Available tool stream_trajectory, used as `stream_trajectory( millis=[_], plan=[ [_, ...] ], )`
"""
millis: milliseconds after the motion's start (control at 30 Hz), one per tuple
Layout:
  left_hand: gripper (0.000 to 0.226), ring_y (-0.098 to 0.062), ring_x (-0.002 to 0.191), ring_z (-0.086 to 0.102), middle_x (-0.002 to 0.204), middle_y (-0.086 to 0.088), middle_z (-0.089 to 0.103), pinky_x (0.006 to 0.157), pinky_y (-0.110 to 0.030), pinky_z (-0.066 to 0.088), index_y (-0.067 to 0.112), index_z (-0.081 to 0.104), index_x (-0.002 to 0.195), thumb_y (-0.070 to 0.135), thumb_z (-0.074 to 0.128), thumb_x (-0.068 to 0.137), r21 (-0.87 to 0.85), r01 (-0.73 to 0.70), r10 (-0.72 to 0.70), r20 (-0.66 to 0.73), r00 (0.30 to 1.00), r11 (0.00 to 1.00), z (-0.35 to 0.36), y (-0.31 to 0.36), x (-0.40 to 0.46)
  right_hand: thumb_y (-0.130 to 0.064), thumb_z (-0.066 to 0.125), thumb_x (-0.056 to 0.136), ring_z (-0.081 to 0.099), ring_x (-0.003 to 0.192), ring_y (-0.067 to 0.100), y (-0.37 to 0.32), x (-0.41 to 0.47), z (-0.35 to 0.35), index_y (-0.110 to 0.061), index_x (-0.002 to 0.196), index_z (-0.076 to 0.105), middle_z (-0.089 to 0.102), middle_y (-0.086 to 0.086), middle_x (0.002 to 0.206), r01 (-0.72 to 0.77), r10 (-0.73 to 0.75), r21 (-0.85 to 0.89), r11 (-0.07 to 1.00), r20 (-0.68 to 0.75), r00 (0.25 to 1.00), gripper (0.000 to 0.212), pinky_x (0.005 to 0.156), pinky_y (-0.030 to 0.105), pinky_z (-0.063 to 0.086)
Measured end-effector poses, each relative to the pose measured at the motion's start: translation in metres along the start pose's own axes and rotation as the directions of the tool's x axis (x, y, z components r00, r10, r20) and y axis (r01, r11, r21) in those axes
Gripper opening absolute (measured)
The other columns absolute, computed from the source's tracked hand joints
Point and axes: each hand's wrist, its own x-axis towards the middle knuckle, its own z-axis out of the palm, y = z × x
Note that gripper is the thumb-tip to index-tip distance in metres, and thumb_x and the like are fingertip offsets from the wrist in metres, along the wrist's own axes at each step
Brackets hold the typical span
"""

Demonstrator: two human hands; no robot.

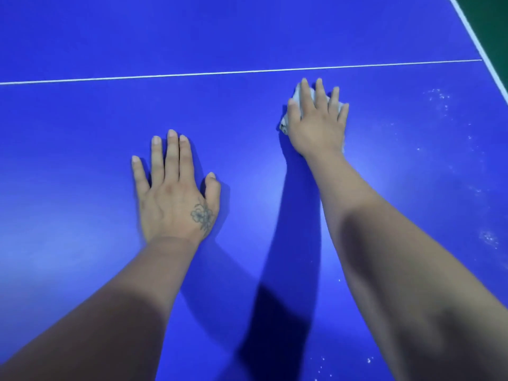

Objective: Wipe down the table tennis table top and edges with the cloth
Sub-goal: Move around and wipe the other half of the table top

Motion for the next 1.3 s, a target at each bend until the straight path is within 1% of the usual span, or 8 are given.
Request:
stream_trajectory(
  millis=[233,400,500,633,733,833,1100,1300],
  plan=[
    [0.078,-0.026,0.166,0.001,0.179,-0.004,0.009,0.132,-0.060,0.004,0.011,0.015,0.170,0.055,0.020,0.106,-0.008,-0.007,0.007,0.019,1.000,1.000,-0.001,0.001,-0.002,-0.057,0.023,0.110,0.003,0.166,0.030,-0.045,-0.054,0.011,-0.039,0.171,0.019,0.012,-0.006,0.180,0.272,-0.269,-0.073,0.959,0.050,0.962,0.064,0.132,0.058,0.002],
    [0.074,-0.029,0.166,0.004,0.178,-0.010,0.016,0.132,-0.061,0.005,0.007,0.027,0.167,0.046,0.026,0.104,-0.107,0.022,-0.019,0.036,0.999,0.994,-0.013,0.011,-0.025,-0.046,0.021,0.113,0.012,0.166,0.031,0.005,-0.160,0.016,-0.036,0.169,0.029,0.021,-0.005,0.178,0.425,-0.425,-0.093,0.900,0.023,0.905,0.057,0.131,0.057,0.012],
    [0.070,-0.030,0.165,0.009,0.176,-0.012,0.021,0.131,-0.060,0.008,0.007,0.031,0.166,0.043,0.034,0.106,-0.115,-0.025,0.025,0.004,1.000,0.993,-0.022,0.030,-0.073,-0.043,0.013,0.115,0.007,0.167,0.026,0.059,-0.197,0.007,-0.039,0.168,0.028,0.016,-0.009,0.179,0.400,-0.397,-0.075,0.913,0.051,0.916,0.056,0.133,0.053,0.009],
    [0.072,-0.029,0.166,0.005,0.178,-0.009,0.014,0.131,-0.060,0.011,0.011,0.024,0.169,0.048,0.030,0.108,-0.056,-0.002,0.008,0.097,0.995,0.998,-0.015,0.049,-0.140,-0.044,0.013,0.113,0.007,0.166,0.026,0.106,-0.186,-0.009,-0.037,0.170,0.024,0.015,-0.008,0.179,0.253,-0.251,-0.045,0.966,0.045,0.967,0.058,0.132,0.056,0.012],
    [0.073,-0.029,0.166,0.002,0.179,-0.008,0.008,0.131,-0.060,0.011,0.014,0.016,0.171,0.052,0.022,0.108,0.015,-0.003,0.001,0.138,0.990,1.000,-0.011,0.054,-0.164,-0.057,0.017,0.110,0.002,0.167,0.026,0.113,-0.156,-0.015,-0.036,0.170,0.021,0.012,-0.006,0.180,0.126,-0.125,-0.013,0.992,0.040,0.991,0.064,0.133,0.055,0.005],
    [0.074,-0.027,0.166,0.001,0.179,-0.007,0.008,0.132,-0.059,0.010,0.015,0.015,0.171,0.054,0.019,0.108,0.043,0.002,-0.008,0.123,0.992,0.999,-0.010,0.056,-0.164,-0.068,0.022,0.106,-0.003,0.167,0.025,0.109,-0.126,-0.015,-0.033,0.171,0.018,0.006,-0.005,0.180,0.100,-0.099,-0.026,0.995,0.041,0.994,0.074,0.134,0.053,-0.002],
    [0.072,-0.024,0.166,0.002,0.179,-0.002,0.011,0.132,-0.056,0.011,0.019,0.018,0.171,0.054,0.022,0.108,0.023,0.031,-0.033,0.095,0.995,0.999,-0.008,0.057,-0.163,-0.047,0.017,0.113,-0.001,0.167,0.028,0.064,-0.087,-0.009,-0.034,0.171,0.019,0.008,-0.003,0.180,0.241,-0.241,-0.002,0.971,0.042,0.970,0.059,0.133,0.057,-0.001],
    [0.070,-0.022,0.166,0.005,0.179,0.000,0.013,0.133,-0.055,0.010,0.021,0.021,0.170,0.053,0.026,0.108,-0.006,0.033,-0.032,0.060,0.998,0.999,-0.006,0.058,-0.164,-0.047,0.020,0.110,0.009,0.166,0.032,0.030,-0.150,0.006,-0.032,0.170,0.028,0.017,0.000,0.179,0.466,-0.465,-0.034,0.884,0.050,0.884,0.062,0.132,0.059,0.005]
  ],
)
